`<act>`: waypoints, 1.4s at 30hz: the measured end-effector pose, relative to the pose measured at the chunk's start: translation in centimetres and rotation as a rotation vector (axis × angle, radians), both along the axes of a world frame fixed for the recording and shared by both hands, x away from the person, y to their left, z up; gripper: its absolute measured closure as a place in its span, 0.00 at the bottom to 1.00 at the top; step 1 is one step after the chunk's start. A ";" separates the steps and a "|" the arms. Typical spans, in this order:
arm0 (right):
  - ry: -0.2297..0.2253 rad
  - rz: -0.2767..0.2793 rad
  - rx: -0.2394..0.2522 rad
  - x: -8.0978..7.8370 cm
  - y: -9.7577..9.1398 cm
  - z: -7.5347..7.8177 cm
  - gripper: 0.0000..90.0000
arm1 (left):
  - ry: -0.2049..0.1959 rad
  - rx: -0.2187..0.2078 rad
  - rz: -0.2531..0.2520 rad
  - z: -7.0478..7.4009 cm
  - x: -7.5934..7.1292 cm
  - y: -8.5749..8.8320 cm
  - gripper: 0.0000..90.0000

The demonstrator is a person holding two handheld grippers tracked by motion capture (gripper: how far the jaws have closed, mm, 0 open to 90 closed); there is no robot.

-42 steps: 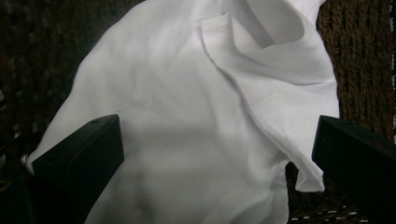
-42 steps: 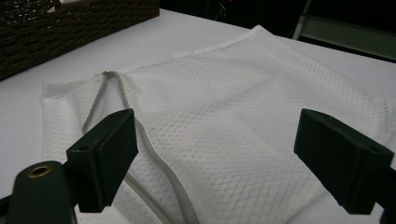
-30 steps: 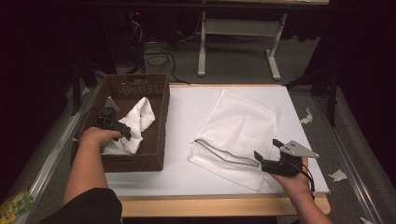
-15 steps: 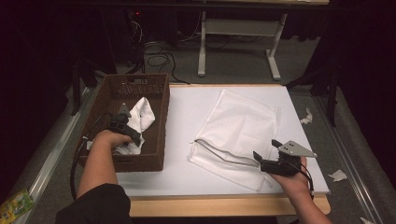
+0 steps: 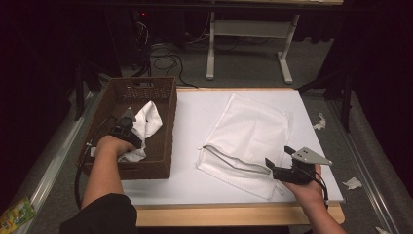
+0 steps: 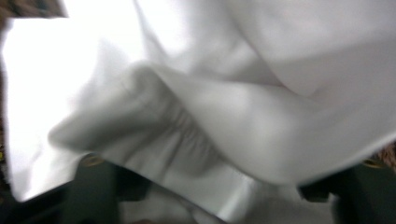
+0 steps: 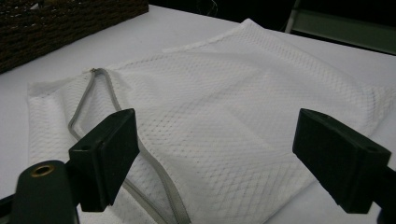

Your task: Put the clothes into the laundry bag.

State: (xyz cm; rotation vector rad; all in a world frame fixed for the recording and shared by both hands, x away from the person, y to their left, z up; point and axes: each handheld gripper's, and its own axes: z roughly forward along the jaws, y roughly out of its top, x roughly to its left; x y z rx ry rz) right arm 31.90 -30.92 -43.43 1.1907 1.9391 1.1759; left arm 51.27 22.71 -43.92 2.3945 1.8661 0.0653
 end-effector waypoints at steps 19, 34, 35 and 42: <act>-0.010 -0.002 0.004 -0.1 -0.1 0.1 0.17 | -0.305 -0.083 -0.060 2.8 -1.3 -0.4 0.87; -0.012 -0.001 0.007 -0.2 0.0 0.2 0.17 | -0.676 -0.153 -0.039 5.5 -3.8 0.4 0.87; -0.009 -0.004 0.009 -0.2 0.0 0.2 0.17 | -0.702 -0.155 -0.038 5.6 -4.0 0.5 0.87; -0.026 0.002 0.010 -0.3 0.0 0.2 0.17 | -0.887 -0.178 0.000 6.6 -5.5 1.1 0.87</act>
